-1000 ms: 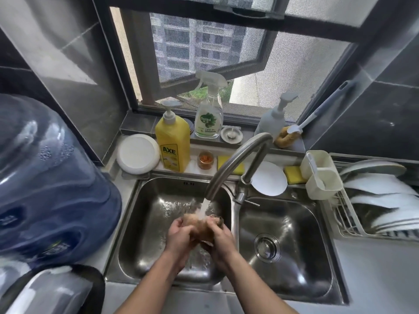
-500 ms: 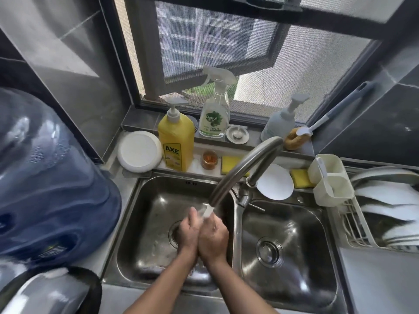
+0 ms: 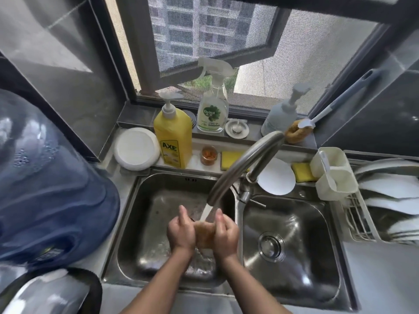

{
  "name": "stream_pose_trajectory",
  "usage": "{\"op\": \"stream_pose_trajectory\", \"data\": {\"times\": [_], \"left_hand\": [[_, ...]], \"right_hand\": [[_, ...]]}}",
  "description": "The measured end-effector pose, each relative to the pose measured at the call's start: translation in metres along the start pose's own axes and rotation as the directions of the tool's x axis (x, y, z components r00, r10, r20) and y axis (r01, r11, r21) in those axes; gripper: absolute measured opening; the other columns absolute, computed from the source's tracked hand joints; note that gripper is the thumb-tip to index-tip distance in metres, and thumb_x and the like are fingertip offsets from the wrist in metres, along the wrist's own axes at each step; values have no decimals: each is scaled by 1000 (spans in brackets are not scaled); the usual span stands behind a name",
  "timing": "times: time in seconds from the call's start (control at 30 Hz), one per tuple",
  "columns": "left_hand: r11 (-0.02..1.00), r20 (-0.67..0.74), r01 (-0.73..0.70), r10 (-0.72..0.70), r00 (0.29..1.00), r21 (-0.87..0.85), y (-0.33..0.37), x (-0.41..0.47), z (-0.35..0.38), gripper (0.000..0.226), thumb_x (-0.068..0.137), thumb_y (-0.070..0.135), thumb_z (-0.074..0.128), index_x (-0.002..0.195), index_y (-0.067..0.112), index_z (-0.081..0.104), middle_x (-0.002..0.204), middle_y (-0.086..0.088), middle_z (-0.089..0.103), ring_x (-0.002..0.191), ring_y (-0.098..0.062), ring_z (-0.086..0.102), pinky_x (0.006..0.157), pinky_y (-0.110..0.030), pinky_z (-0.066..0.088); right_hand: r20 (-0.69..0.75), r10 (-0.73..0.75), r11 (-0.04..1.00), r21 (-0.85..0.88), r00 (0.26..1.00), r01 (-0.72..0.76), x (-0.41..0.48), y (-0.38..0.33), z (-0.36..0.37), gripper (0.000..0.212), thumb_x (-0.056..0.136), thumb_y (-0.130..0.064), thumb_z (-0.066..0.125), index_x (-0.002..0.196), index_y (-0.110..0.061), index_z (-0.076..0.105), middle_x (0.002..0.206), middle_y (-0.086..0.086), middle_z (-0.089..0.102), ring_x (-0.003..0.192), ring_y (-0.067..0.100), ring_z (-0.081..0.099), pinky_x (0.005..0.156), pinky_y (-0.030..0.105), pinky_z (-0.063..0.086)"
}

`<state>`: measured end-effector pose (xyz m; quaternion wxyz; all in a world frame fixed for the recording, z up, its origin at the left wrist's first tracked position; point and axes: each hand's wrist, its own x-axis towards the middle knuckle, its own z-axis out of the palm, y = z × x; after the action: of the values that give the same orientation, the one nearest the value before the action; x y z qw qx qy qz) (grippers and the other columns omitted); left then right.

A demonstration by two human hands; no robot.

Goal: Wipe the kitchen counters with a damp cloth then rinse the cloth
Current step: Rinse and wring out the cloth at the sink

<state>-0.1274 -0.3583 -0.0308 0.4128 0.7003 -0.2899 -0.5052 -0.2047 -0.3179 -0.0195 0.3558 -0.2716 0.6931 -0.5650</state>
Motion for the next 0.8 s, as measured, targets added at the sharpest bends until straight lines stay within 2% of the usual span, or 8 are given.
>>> {"op": "stream_pose_trajectory", "data": {"times": [0.1, 0.17, 0.3, 0.47, 0.57, 0.63, 0.7, 0.8], "left_hand": [[998, -12, 39, -39, 999, 57, -14, 6, 8, 63, 102, 42, 45, 48, 10, 42, 47, -5, 49, 51, -23, 46, 55, -37, 42], [997, 55, 67, -68, 996, 31, -16, 1, 16, 58, 103, 39, 46, 54, 9, 48, 54, -11, 53, 50, -21, 49, 53, -32, 42], [987, 161, 70, -47, 986, -142, -2, -10, 16, 36, 105, 24, 45, 79, 1, 58, 72, -12, 52, 63, -17, 50, 49, -20, 40], [986, 153, 8, 18, 988, -167, 11, -18, 13, 48, 104, 30, 45, 58, 18, 37, 55, 1, 36, 52, -11, 34, 51, -29, 31], [996, -16, 36, -37, 999, -83, 3, 3, 10, 54, 92, 52, 47, 53, 16, 42, 54, -3, 52, 57, -26, 51, 61, -38, 43], [996, -33, 86, -87, 996, -33, -8, 16, 11, 62, 86, 64, 42, 55, 11, 52, 66, -17, 67, 72, -39, 65, 69, -45, 53], [997, 52, 77, -78, 996, 9, -8, 14, 12, 61, 86, 65, 41, 59, 12, 56, 65, -8, 69, 73, -36, 65, 67, -39, 54], [994, 218, 68, -84, 972, 82, -2, 2, 16, 49, 97, 50, 46, 76, 10, 64, 73, 1, 72, 81, -29, 64, 71, -34, 56]], "right_hand": [[84, -133, 984, -112, 988, 142, -21, -7, 8, 46, 92, -43, 46, 49, -28, 44, 45, -13, 42, 46, 1, 36, 48, 20, 28], [6, -153, 962, -227, 988, 150, -16, -7, 14, 46, 89, -48, 40, 47, -29, 44, 44, -10, 47, 43, 4, 41, 46, 22, 28], [-17, -27, 955, -296, 999, 20, 12, -3, 20, 42, 92, -29, 51, 52, -16, 51, 47, -2, 51, 45, 9, 44, 50, 36, 38], [-16, 141, 904, -406, 990, -135, 38, -1, 12, 52, 95, -20, 53, 46, -12, 40, 38, -6, 44, 44, 6, 36, 48, 32, 29], [-91, 125, 948, -282, 988, -146, 29, -3, 6, 52, 99, -31, 50, 49, -14, 43, 45, -6, 45, 44, 7, 37, 46, 25, 28], [-6, 35, 989, -143, 999, -36, 9, -6, 7, 50, 96, -33, 49, 49, -19, 45, 45, -10, 44, 45, 3, 36, 46, 25, 29], [95, -52, 986, -154, 994, 66, -8, -8, 15, 40, 91, -38, 50, 54, -21, 56, 48, -11, 51, 48, 4, 45, 48, 27, 35], [10, -47, 945, -323, 999, 48, 4, -10, 24, 41, 84, -43, 54, 54, -14, 55, 54, -1, 58, 53, 10, 52, 52, 29, 35]]}}
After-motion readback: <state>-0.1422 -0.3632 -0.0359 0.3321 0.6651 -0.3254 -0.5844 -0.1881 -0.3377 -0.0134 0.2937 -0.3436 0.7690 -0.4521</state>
